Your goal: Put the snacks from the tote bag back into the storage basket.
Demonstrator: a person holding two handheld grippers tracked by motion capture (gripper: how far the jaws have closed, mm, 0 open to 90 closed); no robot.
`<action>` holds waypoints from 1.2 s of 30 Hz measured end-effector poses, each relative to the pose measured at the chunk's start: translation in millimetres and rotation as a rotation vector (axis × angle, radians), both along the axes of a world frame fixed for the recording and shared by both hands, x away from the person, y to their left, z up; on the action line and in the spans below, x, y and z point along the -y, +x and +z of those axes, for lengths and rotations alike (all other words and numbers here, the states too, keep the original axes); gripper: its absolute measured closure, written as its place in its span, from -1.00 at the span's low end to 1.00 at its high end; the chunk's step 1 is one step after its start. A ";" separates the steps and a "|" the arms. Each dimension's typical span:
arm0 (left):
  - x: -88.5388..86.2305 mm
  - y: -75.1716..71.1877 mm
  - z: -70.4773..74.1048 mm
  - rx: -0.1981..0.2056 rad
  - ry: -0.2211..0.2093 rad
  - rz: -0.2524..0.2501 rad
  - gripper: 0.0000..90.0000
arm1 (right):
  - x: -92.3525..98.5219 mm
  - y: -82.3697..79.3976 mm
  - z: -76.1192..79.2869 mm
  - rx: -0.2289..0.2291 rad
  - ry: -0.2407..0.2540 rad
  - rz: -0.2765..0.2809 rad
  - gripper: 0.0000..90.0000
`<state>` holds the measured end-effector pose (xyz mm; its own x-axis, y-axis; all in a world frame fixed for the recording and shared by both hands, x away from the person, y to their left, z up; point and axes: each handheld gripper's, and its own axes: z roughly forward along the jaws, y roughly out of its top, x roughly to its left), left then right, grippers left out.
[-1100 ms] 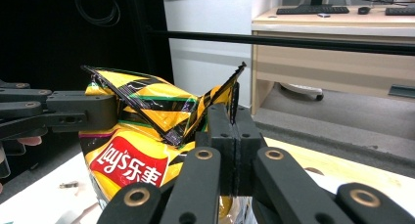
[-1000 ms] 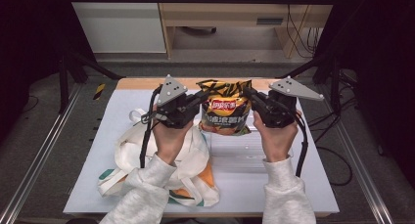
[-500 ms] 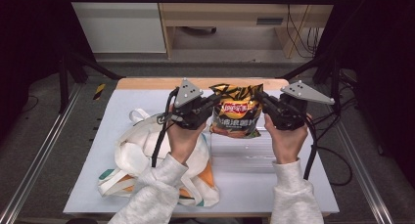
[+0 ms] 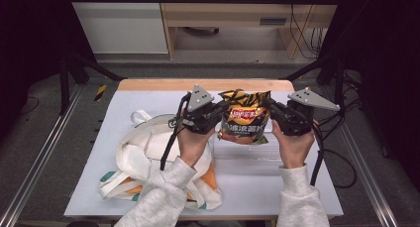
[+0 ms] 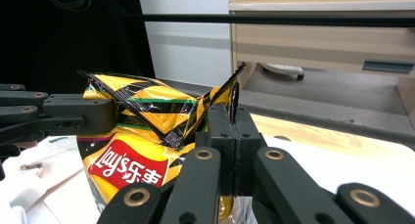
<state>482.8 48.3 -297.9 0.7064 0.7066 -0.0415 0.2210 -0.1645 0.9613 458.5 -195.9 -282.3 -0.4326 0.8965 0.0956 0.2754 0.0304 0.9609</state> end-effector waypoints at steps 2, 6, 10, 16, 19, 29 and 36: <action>1.2 1.2 -3.7 -0.004 0.003 0.000 0.98 | 0.6 1.4 -3.8 -0.007 -0.005 -0.001 1.00; 2.8 4.2 -10.4 -0.017 0.011 -0.002 0.98 | 2.4 4.6 -10.9 -0.023 -0.008 -0.002 1.00; 4.6 6.9 -16.9 -0.028 0.015 0.001 0.98 | 3.4 8.4 -17.2 -0.038 -0.006 -0.003 1.00; 3.6 10.3 -26.4 -0.045 0.029 0.012 0.97 | 1.3 14.1 -26.2 -0.059 -0.011 -0.005 1.00; 2.1 12.3 -31.9 -0.055 0.034 0.019 0.97 | -1.0 17.3 -31.0 -0.073 -0.015 -0.005 1.00; 0.7 19.9 -48.7 -0.094 0.046 0.037 0.97 | -8.1 27.8 -46.0 -0.107 -0.054 -0.008 1.00; 2.7 22.7 -56.3 -0.109 0.070 0.050 0.96 | -10.4 33.6 -54.6 -0.129 -0.067 -0.014 1.00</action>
<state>505.5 45.6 -354.2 0.6643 0.7445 -0.0660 0.3335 -0.2162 0.9176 492.2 -185.5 -336.9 -0.4076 0.9088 0.0892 0.3974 0.0886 0.9133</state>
